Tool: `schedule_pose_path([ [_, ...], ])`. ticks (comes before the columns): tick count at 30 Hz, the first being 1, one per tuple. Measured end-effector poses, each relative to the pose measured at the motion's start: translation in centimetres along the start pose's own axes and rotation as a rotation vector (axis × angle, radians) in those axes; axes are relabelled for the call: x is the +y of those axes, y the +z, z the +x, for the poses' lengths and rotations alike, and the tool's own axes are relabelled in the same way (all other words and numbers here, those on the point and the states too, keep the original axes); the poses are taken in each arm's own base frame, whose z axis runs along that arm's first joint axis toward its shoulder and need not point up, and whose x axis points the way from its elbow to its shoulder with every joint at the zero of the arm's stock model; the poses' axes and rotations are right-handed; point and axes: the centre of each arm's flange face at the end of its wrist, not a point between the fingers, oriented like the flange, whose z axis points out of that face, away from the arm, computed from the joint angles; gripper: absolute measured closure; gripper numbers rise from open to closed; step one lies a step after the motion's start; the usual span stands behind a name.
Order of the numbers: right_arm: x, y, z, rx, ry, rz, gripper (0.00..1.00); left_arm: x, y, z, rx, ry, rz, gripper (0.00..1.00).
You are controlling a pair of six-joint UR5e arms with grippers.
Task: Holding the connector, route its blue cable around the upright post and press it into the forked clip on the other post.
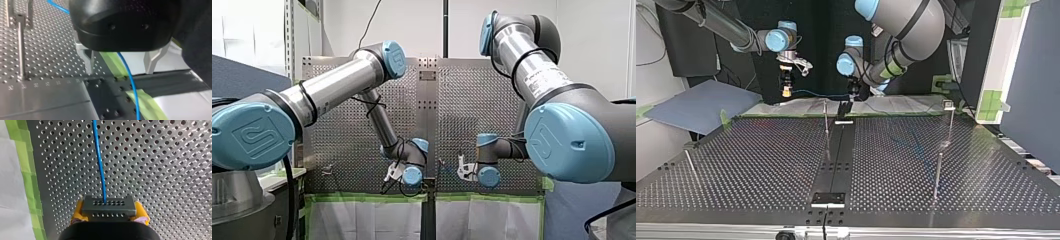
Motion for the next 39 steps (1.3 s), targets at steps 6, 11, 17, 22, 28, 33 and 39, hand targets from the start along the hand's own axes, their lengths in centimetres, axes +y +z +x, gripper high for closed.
schedule_pose_path([
  [6, -0.1, -0.2, -0.2, -0.017, -0.012, 0.004, 0.71, -0.2, 0.2, -0.2, -0.020, -0.060, 0.012, 0.01],
  [11, -0.6, -0.5, -0.3, -0.023, -0.019, 0.014, 0.68, -0.2, 0.3, -0.3, -0.028, -0.103, 0.009, 0.01],
  [17, -1.5, -0.8, -0.3, -0.022, -0.030, 0.047, 0.68, -0.2, 0.3, -0.3, -0.028, -0.150, 0.007, 0.01],
  [22, -2.0, -0.9, -0.3, -0.015, -0.033, 0.074, 0.68, -0.1, 0.3, -0.3, -0.027, -0.194, 0.005, 0.01],
  [28, -1.8, -0.6, -0.3, -0.002, -0.031, 0.098, 0.68, 0.1, 0.3, -0.3, -0.024, -0.249, -0.010, 0.01],
  [33, -1.2, -0.1, -0.4, 0.002, -0.023, 0.118, 0.66, 0.2, 0.4, -0.2, -0.023, -0.298, -0.021, 0.01],
  [39, -0.3, 0.4, -0.4, 0.005, -0.005, 0.146, 0.66, 0.3, 0.4, -0.2, -0.023, -0.351, -0.029, 0.01],
])
